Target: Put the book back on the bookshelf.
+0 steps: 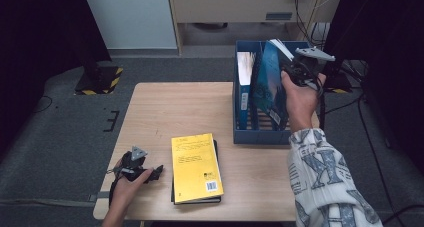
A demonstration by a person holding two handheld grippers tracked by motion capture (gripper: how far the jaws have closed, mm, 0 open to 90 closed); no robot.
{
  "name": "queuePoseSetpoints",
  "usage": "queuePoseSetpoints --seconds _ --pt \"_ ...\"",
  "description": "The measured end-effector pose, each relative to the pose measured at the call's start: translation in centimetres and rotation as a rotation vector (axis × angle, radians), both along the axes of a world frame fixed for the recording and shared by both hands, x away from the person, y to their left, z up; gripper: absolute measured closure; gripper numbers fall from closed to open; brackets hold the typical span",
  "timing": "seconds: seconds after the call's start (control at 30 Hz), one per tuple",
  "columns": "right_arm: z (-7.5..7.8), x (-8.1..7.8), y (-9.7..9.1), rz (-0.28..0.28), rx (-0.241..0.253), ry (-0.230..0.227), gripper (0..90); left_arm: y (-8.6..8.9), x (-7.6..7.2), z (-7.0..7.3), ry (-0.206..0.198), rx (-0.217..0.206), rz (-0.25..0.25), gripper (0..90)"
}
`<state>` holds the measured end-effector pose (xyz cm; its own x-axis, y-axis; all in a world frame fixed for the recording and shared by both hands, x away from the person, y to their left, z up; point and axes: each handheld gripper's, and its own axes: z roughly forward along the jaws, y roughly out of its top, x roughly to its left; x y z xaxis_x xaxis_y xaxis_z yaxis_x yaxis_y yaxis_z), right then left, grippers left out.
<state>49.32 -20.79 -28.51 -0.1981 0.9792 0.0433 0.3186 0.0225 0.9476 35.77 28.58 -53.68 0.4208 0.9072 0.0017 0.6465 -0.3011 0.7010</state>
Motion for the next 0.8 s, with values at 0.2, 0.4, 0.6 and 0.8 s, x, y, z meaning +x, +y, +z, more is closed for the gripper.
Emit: queuePoseSetpoints --seconds 0.2,0.4,0.6,0.8 --pt "0.2 -1.6 -1.1 -0.001 0.017 0.002 73.9 0.0 0.0 0.0 0.0 0.0 0.0 0.0" --pt "0.6 -2.1 -1.8 -0.013 0.01 -0.002 73.9 0.0 0.0 0.0 0.0 0.0 -0.001 0.0" --pt "1.5 -2.1 -2.3 -0.025 0.024 0.001 73.8 -0.1 0.1 0.0 0.001 0.001 -0.001 0.0" --pt "0.6 -1.0 -1.4 -0.032 0.012 0.003 73.8 -0.1 0.1 0.0 0.002 0.002 0.0 0.0"
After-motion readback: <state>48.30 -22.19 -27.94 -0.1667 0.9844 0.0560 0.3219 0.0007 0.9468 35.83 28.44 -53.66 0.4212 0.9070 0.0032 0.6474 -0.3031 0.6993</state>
